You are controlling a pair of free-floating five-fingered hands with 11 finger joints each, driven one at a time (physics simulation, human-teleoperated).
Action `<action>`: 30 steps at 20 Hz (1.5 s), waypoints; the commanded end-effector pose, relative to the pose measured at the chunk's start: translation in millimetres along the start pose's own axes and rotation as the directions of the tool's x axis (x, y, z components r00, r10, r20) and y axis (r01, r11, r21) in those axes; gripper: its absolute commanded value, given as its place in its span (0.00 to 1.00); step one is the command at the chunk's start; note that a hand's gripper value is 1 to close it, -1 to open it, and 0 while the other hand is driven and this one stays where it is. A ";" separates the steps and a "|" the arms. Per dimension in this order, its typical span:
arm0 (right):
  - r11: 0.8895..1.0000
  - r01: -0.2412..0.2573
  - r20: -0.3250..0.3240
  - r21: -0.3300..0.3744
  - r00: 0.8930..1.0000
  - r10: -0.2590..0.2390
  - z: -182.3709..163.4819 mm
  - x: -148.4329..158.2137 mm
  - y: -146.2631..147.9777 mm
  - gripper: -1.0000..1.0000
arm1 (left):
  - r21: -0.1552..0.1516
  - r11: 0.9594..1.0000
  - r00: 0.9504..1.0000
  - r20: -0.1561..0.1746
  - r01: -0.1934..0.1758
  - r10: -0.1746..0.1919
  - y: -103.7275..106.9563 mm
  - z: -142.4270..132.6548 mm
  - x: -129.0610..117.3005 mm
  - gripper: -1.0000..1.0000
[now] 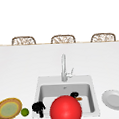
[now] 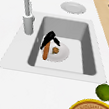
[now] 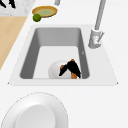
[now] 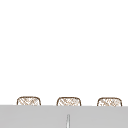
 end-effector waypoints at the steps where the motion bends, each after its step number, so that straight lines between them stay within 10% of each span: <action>1: 1.000 -0.013 -0.024 0.027 1.000 0.014 -17.0 -2.6 2.6 0.00 | 0.000 1.000 1.000 0.000 0.000 0.000 0.0 0.0 0.0 0.50; 5: 1.000 -0.015 -0.026 0.023 1.000 0.015 -15.5 0.6 5.6 0.00 | 0.000 1.000 1.000 0.000 0.000 0.000 0.0 0.0 0.0 0.50; 6: 0.999 -0.016 -0.037 0.029 0.999 0.017 -16.3 5.0 5.1 1.00 | 0.000 1.000 1.000 0.000 0.000 0.000 0.0 0.0 0.0 0.50; 17: 0.962 0.004 -0.064 -0.273 0.998 -0.022 -15.9 9.0 1.2 1.00 | 0.000 1.000 1.000 0.000 0.000 0.000 0.0 0.0 0.0 0.50; 30: 0.958 0.081 -0.027 -0.276 0.995 -0.092 12.9 3.5 -21.1 1.00 | 0.000 1.000 1.000 0.000 0.000 0.000 0.0 0.0 0.0 0.50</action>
